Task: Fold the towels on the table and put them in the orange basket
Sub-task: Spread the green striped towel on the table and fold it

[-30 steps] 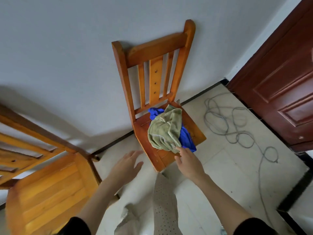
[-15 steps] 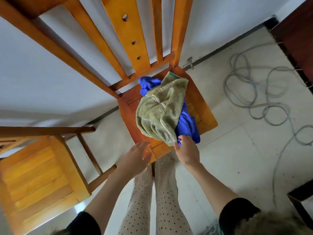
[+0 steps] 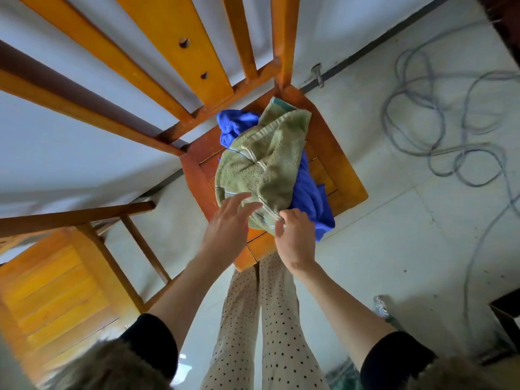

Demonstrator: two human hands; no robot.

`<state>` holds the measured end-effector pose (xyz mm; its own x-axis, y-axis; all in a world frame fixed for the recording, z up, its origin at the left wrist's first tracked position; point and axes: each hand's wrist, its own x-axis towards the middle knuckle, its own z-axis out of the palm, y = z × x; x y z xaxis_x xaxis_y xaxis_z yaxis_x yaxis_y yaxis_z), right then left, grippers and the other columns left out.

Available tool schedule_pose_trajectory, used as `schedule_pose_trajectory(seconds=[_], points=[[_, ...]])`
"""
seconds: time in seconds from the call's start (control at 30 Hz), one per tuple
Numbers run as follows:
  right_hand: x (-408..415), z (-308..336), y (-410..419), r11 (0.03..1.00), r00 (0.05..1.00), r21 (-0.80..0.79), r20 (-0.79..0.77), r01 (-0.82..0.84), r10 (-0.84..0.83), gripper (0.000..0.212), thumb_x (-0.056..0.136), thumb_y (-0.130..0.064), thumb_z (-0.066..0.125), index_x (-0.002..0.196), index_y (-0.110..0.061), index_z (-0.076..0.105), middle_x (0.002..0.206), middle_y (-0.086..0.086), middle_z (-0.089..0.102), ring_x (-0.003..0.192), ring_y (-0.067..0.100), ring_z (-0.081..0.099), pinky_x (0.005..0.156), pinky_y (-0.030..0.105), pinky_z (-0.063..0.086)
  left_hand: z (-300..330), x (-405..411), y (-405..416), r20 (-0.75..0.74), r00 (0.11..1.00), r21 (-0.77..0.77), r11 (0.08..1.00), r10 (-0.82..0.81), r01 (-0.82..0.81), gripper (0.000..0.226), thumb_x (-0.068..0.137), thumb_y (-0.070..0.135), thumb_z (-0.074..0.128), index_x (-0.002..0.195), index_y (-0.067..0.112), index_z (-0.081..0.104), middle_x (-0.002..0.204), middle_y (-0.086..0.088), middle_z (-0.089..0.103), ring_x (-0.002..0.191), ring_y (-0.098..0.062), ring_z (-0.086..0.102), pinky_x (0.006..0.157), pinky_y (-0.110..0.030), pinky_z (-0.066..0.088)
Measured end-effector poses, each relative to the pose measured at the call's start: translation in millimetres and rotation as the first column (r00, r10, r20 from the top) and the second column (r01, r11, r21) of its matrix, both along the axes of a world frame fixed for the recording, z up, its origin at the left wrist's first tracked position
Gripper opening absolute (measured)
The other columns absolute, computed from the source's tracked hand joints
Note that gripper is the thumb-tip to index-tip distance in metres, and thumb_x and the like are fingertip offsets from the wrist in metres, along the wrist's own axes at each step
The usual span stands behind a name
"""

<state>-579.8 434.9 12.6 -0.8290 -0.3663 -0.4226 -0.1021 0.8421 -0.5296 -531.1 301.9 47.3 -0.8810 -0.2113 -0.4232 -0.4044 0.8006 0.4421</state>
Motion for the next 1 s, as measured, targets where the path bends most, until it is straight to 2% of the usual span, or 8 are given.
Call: schedule_pose_trajectory(seconds=[0.13,0.23,0.43,0.53,0.67,0.77,0.9,1.0], points=[[-7,37,-10,0.966,0.998,-0.256,0.055,-0.024,0.04,0.019,0.091,-0.012,0.057,0.106,-0.003,0.064,0.096,0.009,0.069,0.091,0.024,0.063,0.082,0.037,0.051,18,-21,-25,0.0,0.988,-0.015,0.988,-0.152,0.152,0.04,0.09,0.023,0.059,0.13,0.026,0.054,0.145,0.001,0.04,0.136,-0.021,0.032,0.109,-0.044,0.033],[-14,64,-20,0.934,0.997,-0.355,0.052,-0.032,0.053,0.021,0.092,-0.016,0.057,0.107,-0.004,0.064,0.099,0.007,0.069,0.093,0.018,0.064,0.081,0.031,0.052,36,-28,-40,0.035,0.976,-0.003,0.977,-0.213,0.214,0.038,0.09,0.036,0.056,0.127,0.026,0.057,0.14,0.005,0.046,0.133,-0.015,0.035,0.11,-0.038,0.029],[-25,109,-26,0.907,0.994,-0.407,-0.011,-0.107,0.112,0.021,0.092,-0.017,0.058,0.107,-0.005,0.066,0.099,0.007,0.069,0.091,0.017,0.062,0.08,0.029,0.052,81,-23,-47,-0.137,0.984,0.006,0.993,-0.114,0.115,0.022,0.088,0.024,0.062,0.107,0.015,0.068,0.12,0.001,0.062,0.118,-0.016,0.051,0.107,-0.034,0.037],[-35,136,-25,0.903,0.991,-0.408,-0.057,-0.134,0.121,0.021,0.091,-0.016,0.059,0.107,-0.005,0.066,0.1,0.007,0.069,0.089,0.016,0.063,0.079,0.024,0.052,112,-25,-53,-0.17,0.983,0.048,0.996,-0.07,0.079,0.018,0.086,0.024,0.064,0.1,0.013,0.069,0.114,0.0,0.065,0.109,-0.014,0.054,0.098,-0.025,0.039],[-45,176,-35,0.87,0.987,-0.466,-0.094,-0.158,0.129,0.017,0.089,-0.013,0.061,0.102,-0.005,0.068,0.094,0.003,0.069,0.081,0.005,0.057,0.073,0.005,0.043,158,-27,-65,-0.206,0.978,0.103,0.995,0.021,0.0,0.014,0.085,0.02,0.066,0.097,0.014,0.069,0.097,0.004,0.066,0.081,-0.003,0.051,0.069,-0.003,0.035],[-47,202,-44,0.858,0.987,-0.488,-0.073,-0.16,0.142,0.015,0.089,-0.014,0.062,0.099,-0.006,0.068,0.091,0.001,0.068,0.079,0.004,0.057,0.071,0.003,0.041,195,-26,-74,-0.289,0.956,0.122,0.992,0.05,-0.015,0.011,0.086,0.019,0.066,0.093,0.012,0.069,0.084,0.01,0.06,0.07,-0.002,0.05,0.063,-0.004,0.037],[-47,232,-57,0.842,0.988,-0.516,-0.079,-0.155,0.133,0.009,0.09,-0.02,0.06,0.088,-0.013,0.065,0.075,-0.009,0.06,0.066,-0.003,0.054,0.062,0.006,0.038,234,-20,-82,-0.413,0.91,0.134,0.991,0.048,0.008,0.008,0.091,0.017,0.058,0.089,0.011,0.062,0.083,0.003,0.062,0.069,-0.01,0.055,0.062,-0.02,0.043],[-47,250,-68,0.81,0.993,-0.575,-0.054,-0.115,0.103,0.023,0.089,-0.027,0.061,0.068,-0.023,0.054,0.059,-0.011,0.053,0.057,0.001,0.049,0.056,0.013,0.036,259,-18,-90,-0.556,0.831,0.115,0.992,0.02,0.053,0.006,0.091,0.01,0.057,0.088,0.008,0.062,0.083,0.0,0.06,0.071,-0.013,0.056,0.063,-0.016,0.041]])
